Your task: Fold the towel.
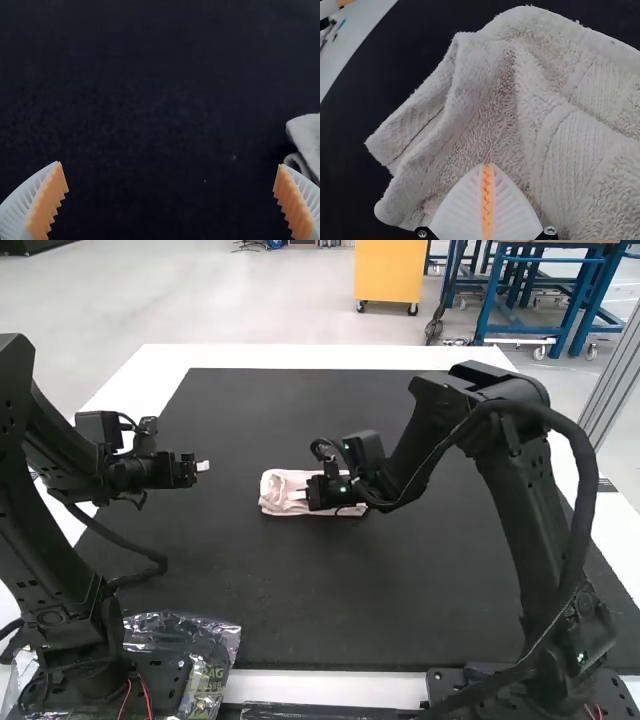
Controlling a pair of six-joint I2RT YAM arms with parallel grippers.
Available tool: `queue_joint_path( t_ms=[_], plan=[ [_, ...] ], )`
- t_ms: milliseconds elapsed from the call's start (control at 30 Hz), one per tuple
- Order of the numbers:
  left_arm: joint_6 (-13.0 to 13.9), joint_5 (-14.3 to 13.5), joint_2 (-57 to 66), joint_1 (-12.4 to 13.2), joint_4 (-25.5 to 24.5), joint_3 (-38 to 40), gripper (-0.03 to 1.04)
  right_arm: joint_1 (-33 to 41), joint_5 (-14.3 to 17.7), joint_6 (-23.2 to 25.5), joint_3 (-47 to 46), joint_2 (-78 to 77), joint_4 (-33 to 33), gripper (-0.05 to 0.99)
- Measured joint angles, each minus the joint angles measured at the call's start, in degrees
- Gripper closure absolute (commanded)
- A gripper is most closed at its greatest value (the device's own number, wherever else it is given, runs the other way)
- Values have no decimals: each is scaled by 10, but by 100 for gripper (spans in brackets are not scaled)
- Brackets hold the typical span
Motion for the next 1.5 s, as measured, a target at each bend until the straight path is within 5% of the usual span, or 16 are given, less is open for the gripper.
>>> queue_joint_path(
  t_ms=[233,333,433,467,733,900,1133,1500],
  plan=[
    [-34,1,-29,0,15,6,4,-26,0,37,0,-69,-49,95],
    [-54,1,-61,-3,-17,43,4,-60,0,56,15,-157,-102,60],
    [-70,1,-96,-20,-60,100,4,-97,4,68,51,-259,-140,4],
    [-76,1,-108,-28,-73,119,4,-109,7,69,63,-295,-155,1],
    [-118,-6,-231,-101,-164,260,4,-198,63,25,90,-583,-269,1],
    [-129,-43,-344,-137,-193,266,4,-248,107,-9,1,-769,-287,1],
    [-133,-109,-553,-140,-190,174,4,-330,128,-20,-75,-1029,-368,1],
    [-142,-155,-882,-136,-240,89,4,-353,176,-8,-127,-1305,-467,1]
  ],
)
